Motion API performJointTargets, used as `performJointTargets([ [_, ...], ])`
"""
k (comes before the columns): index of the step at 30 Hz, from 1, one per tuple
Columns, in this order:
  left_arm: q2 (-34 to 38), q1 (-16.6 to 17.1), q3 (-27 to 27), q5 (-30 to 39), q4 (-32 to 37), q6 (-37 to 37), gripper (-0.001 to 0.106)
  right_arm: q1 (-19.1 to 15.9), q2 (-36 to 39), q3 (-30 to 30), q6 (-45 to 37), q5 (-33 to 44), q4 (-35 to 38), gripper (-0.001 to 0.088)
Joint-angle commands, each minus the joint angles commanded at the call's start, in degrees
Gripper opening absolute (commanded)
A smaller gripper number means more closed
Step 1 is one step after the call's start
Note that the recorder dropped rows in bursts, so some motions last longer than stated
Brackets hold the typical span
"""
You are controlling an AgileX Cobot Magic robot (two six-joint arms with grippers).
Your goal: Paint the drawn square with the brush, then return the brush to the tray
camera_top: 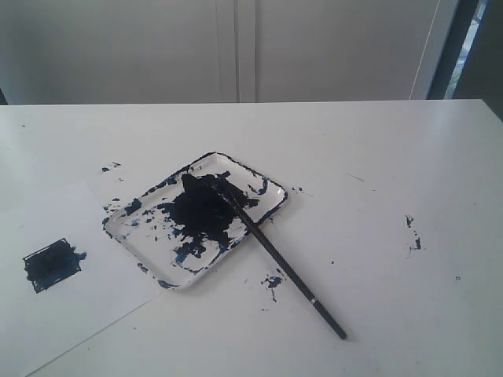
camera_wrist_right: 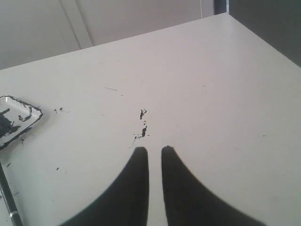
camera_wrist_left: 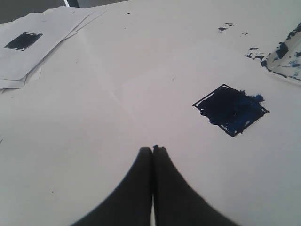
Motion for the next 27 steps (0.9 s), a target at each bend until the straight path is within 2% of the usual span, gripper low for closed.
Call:
performJointTargets([
  [5, 0.0, 0.0, 0.0, 0.0, 0.0, 0.0, 0.0, 0.0, 0.0, 0.0, 0.0, 0.0, 0.0, 0.0107],
  [11, 0.0, -3.0, 0.0, 0.0, 0.2, 0.0, 0.0, 0.0, 0.0, 0.0, 0.0, 0.0, 0.0, 0.0107],
  [27, 0.0, -3.0, 0.0, 0.1, 0.0, -0.5, 0.0, 0.0, 0.0, 0.0, 0.0, 0.0, 0.0, 0.0107],
])
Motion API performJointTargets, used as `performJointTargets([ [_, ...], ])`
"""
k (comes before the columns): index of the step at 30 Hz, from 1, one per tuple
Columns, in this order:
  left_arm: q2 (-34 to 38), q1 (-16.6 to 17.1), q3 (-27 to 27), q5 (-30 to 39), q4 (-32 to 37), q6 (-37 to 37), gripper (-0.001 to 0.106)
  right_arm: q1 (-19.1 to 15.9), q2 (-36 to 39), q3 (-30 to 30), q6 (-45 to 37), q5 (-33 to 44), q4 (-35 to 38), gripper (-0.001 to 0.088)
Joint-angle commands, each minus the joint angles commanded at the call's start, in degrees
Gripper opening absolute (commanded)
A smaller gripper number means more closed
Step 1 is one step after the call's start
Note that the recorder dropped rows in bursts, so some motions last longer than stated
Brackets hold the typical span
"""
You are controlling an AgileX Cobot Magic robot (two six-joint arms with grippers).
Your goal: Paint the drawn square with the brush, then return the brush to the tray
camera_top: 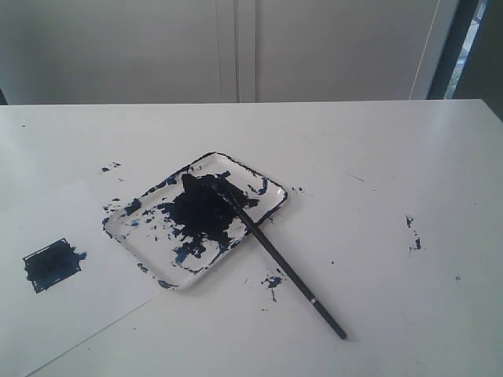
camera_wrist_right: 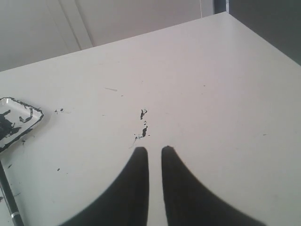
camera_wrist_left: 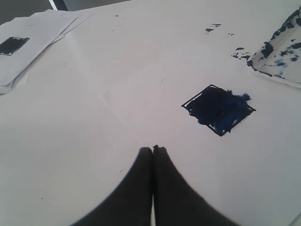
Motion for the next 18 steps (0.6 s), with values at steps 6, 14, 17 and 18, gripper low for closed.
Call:
performJointTargets([
  [6, 0.0, 0.0, 0.0, 0.0, 0.0, 1.1, 0.0, 0.0, 0.0, 0.0, 0.0, 0.0, 0.0, 0.0107],
  [14, 0.0, 0.0, 0.0, 0.0, 0.0, 2.2, 0.0, 0.0, 0.0, 0.0, -0.1, 0.1, 0.0, 0.0107],
  [17, 0.0, 0.0, 0.0, 0.0, 0.0, 2.2, 0.0, 0.0, 0.0, 0.0, -0.1, 0.1, -0.2, 0.0107],
  [18, 0.0, 0.0, 0.0, 0.0, 0.0, 2.2, 0.0, 0.0, 0.0, 0.0, -0.1, 0.1, -0.2, 0.0107],
])
